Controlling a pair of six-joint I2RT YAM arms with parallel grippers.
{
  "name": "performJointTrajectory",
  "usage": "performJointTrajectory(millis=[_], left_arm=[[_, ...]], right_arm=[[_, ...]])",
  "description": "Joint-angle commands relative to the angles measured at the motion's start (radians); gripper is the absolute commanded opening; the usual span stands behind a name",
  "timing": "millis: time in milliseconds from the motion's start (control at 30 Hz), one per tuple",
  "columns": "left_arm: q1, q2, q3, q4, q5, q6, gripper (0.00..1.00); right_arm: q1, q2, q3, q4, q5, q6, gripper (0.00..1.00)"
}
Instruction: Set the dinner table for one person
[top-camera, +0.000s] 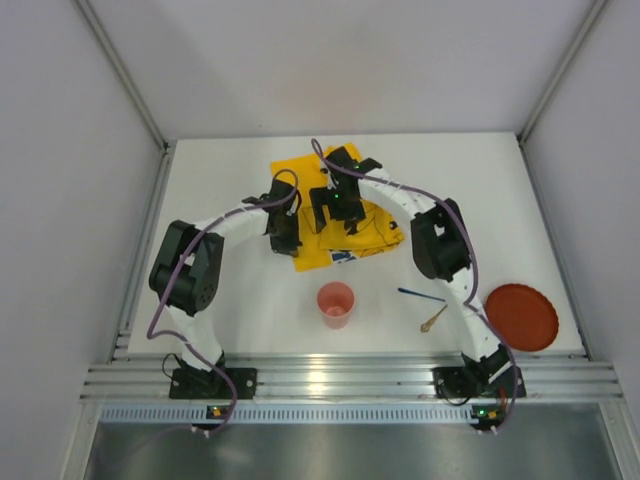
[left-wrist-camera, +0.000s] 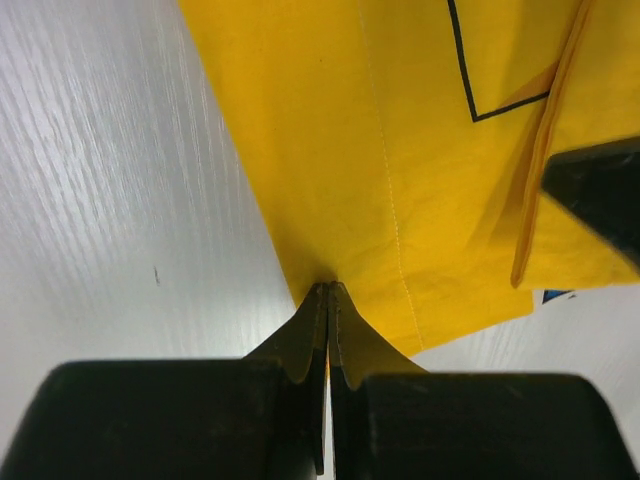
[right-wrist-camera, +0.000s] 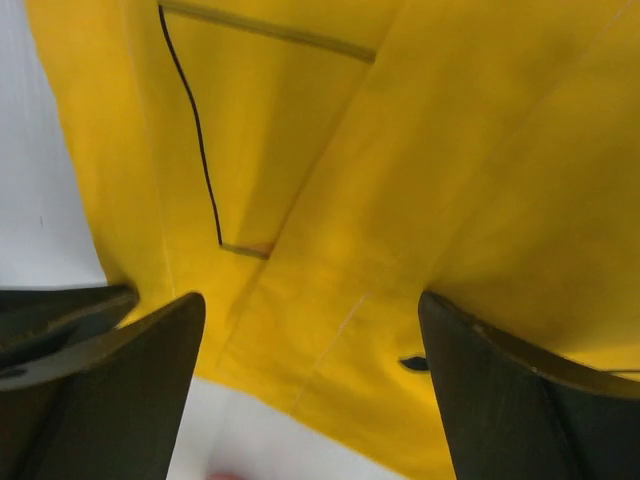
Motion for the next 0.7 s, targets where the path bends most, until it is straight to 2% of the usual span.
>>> performJointTrajectory(millis=[0, 133, 233, 267, 533, 600, 633, 667], left_arm=[[-0.005, -0.007, -0.120, -0.084, 0.047, -0.044, 0.00], [-0.003, -0.051, -0.174, -0.033, 0.087, -0.072, 0.00], [-0.003, -0.057, -0.183, -0.033, 0.085, -0.079, 0.00], [-0.003, -0.059, -0.186, -0.034, 0.085, -0.082, 0.00], [-0.003, -0.065, -0.203, -0.010, 0.099, -0.101, 0.00], [-0.003, -0.063, -0.203, -0.008, 0.099, -0.102, 0.00], [-0.003, -0.065, -0.203, -0.008, 0.101, -0.101, 0.00], [-0.003, -0.064, -0.203, -0.008, 0.098, -0.099, 0.00]], right_arm=[[0.043, 0.006, 0.069, -0.038, 0.064, -0.011, 0.88], [0.071, 0.049, 0.072, -0.046, 0.108, -0.011, 0.81], [0.097, 0.079, 0.078, -0.069, 0.159, -0.019, 0.61], [0.102, 0.087, 0.080, -0.082, 0.174, -0.022, 0.49], [0.141, 0.132, 0.055, -0.119, 0.280, -0.045, 0.24], [0.145, 0.132, 0.055, -0.122, 0.285, -0.047, 0.13], [0.145, 0.130, 0.056, -0.124, 0.295, -0.047, 0.02], [0.145, 0.123, 0.055, -0.129, 0.305, -0.047, 0.00]])
